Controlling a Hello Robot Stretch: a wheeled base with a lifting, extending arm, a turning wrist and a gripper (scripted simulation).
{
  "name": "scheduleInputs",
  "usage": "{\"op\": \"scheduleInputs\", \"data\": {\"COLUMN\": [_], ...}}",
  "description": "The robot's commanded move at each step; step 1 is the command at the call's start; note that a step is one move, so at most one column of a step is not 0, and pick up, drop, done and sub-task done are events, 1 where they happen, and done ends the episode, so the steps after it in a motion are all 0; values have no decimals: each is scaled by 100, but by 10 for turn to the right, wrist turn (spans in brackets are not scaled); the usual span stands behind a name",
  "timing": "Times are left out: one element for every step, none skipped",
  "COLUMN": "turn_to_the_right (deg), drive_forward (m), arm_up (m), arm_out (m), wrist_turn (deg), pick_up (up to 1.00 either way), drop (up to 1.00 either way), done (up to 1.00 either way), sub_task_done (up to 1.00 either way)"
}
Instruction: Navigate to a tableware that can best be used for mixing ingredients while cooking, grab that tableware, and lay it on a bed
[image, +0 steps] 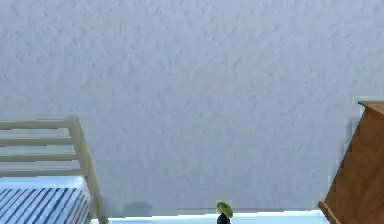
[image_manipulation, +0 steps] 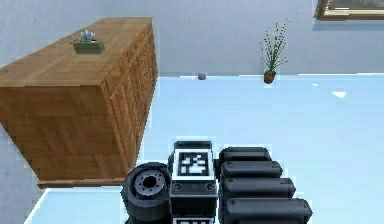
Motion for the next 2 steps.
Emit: {"op": "scheduleInputs", "data": {"turn_to_the_right": [420,-450], "drive_forward": [0,0], "arm_up": [0,0], "arm_out": [0,0], "wrist_turn": [0,0], "pick_up": [0,0], "drop": [0,0], "done": [0,0], "sub_task_done": [0,0]}}
